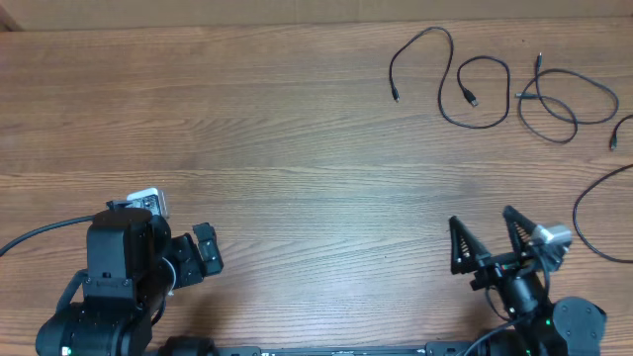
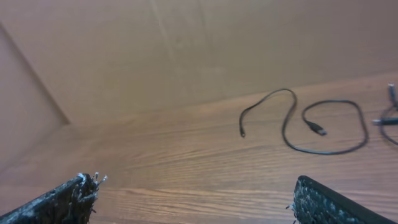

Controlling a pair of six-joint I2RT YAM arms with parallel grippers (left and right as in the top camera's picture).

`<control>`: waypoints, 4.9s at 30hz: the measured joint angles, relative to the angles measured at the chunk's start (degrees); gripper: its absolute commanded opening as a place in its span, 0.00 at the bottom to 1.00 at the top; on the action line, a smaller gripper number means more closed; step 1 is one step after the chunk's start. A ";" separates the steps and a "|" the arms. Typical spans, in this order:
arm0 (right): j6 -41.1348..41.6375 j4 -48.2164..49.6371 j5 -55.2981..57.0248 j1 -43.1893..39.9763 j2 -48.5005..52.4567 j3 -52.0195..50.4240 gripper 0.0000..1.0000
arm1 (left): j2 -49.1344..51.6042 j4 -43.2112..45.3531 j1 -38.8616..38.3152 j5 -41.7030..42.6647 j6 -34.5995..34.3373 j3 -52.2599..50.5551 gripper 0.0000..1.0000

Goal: Untangle cables

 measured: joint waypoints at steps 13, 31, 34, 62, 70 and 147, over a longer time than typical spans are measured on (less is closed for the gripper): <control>0.00 14.03 4.15 3.91 0.00 -10.60 1.00 | 0.00 0.00 0.00 0.00 0.00 0.00 1.00; 10.08 18.93 18.86 4.46 0.00 -18.95 1.00 | 0.00 0.00 0.00 0.00 0.00 0.02 1.00; 9.09 18.97 19.26 4.46 0.00 -18.95 1.00 | 0.00 0.00 0.00 0.00 0.00 0.00 0.99; -2.14 24.39 19.02 4.46 0.00 -20.92 1.00 | 0.00 0.00 0.00 0.00 0.00 0.00 1.00; -6.32 24.35 19.02 4.46 0.00 -20.92 1.00 | 0.00 0.00 0.00 0.00 0.00 0.00 1.00; -13.66 24.37 19.04 4.33 0.00 -20.92 1.00 | 0.00 0.00 0.00 0.00 0.00 0.00 0.99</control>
